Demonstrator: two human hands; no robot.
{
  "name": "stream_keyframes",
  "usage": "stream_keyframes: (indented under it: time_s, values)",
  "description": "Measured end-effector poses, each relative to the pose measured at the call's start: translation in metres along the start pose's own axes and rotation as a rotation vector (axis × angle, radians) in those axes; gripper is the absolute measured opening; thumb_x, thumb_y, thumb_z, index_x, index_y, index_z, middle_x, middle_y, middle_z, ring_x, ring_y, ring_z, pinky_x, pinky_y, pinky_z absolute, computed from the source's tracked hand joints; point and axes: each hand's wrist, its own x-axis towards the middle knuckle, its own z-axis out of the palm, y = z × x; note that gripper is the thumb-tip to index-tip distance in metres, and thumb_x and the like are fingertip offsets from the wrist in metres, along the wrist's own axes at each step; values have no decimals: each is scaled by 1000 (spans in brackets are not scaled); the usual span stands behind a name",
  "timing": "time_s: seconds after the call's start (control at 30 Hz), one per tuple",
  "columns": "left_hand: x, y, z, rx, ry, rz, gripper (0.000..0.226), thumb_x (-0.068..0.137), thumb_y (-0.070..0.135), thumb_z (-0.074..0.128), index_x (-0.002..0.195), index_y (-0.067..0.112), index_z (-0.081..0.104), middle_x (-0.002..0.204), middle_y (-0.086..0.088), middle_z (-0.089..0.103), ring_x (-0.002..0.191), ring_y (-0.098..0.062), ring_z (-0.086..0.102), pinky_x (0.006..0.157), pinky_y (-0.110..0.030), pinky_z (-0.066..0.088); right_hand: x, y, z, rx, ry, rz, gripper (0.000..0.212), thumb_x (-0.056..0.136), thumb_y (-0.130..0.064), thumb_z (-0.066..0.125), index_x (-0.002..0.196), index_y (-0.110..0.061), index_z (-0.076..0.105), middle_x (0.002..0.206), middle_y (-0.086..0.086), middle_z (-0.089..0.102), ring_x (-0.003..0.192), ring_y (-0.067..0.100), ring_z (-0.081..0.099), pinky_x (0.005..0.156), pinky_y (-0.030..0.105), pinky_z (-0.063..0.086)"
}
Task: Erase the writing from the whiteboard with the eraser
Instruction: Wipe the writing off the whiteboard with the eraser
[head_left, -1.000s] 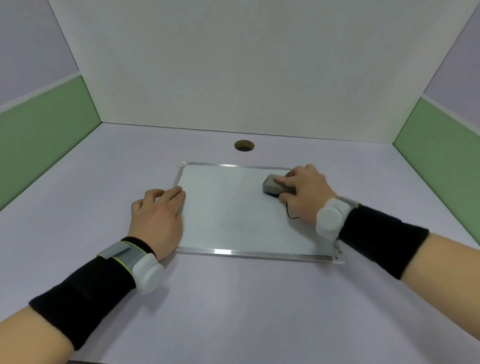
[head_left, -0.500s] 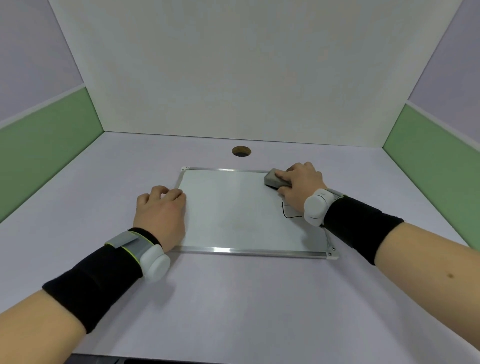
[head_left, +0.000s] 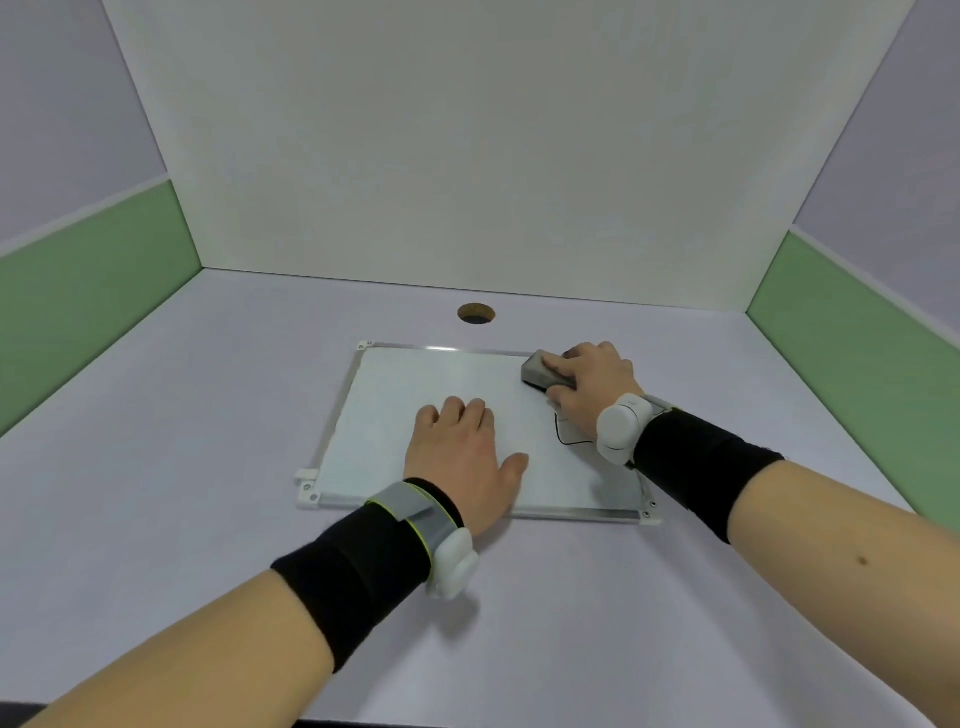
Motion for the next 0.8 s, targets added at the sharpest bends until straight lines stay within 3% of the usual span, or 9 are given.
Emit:
stream_keyframes:
  time_s: [0.3, 0.47, 0.8]
  values:
    - [0, 0, 12, 2, 26, 3, 64, 90, 56, 20, 125, 10, 48, 128, -3, 51, 110, -28, 42, 94, -43, 29, -88, -3, 0, 204, 14, -192, 40, 86, -22, 64, 125, -31, 61, 112, 1, 58, 106, 24, 42, 98, 41, 33]
    - [0, -1, 14, -19, 36, 7, 67, 89, 56, 21, 129, 9, 47, 133, -3, 51, 113, -28, 42, 97, -43, 28, -85, 4, 3, 228, -1, -206, 42, 87, -23, 64, 127, -35, 60, 115, -1, 59, 108, 22, 42, 100, 39, 31]
    - [-1, -2, 12, -25, 14, -8, 68, 89, 58, 21, 131, 11, 46, 136, 0, 49, 116, -26, 41, 99, -43, 28, 13, 30, -1, 44, 17, 27, 47, 90, -26, 55, 137, -34, 52, 131, 6, 56, 122, 31, 38, 103, 42, 31]
